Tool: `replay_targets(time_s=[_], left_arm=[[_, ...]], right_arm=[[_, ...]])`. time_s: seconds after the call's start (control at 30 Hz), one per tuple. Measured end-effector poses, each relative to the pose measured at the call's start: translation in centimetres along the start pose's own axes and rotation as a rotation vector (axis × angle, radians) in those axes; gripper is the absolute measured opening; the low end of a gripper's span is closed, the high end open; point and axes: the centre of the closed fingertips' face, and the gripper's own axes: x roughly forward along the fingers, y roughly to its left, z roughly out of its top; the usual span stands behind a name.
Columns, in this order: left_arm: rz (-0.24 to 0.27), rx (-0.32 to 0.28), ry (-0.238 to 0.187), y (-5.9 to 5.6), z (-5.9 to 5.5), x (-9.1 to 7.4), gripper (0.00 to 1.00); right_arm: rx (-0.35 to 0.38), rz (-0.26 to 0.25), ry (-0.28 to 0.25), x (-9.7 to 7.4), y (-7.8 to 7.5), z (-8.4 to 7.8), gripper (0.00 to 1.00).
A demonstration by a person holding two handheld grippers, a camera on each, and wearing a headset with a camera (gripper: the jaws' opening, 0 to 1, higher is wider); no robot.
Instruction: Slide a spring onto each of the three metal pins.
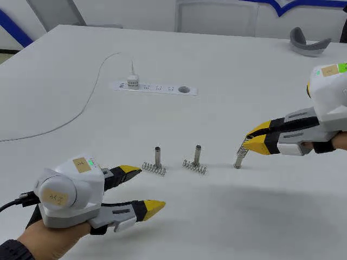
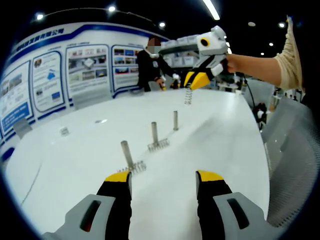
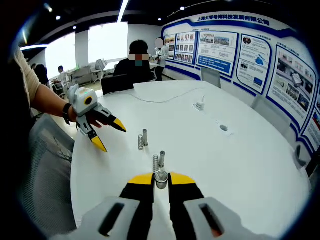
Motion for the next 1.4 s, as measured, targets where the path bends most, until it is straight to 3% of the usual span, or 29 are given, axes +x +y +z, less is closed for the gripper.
replay_targets(time_s=[0.53,0.87,1.4], left_arm=[[0.006,-0.006,0.007,0.1,-0.2,-0.2,0.52],[0.011,-0.01,0.01,0.2,-0.4,-0.4,0.52],[0.018,-0.014,0.014,0.4,-0.6,-0.5,0.52]], right_arm=[[0.047,-0.057,0.018,0.9,-3.5,-1.1,0.12],[0.069,-0.06,0.036,1.8,-4.4,-1.9,0.12],[0.079,-0.06,0.057,2.7,-4.6,-2.9,0.12]])
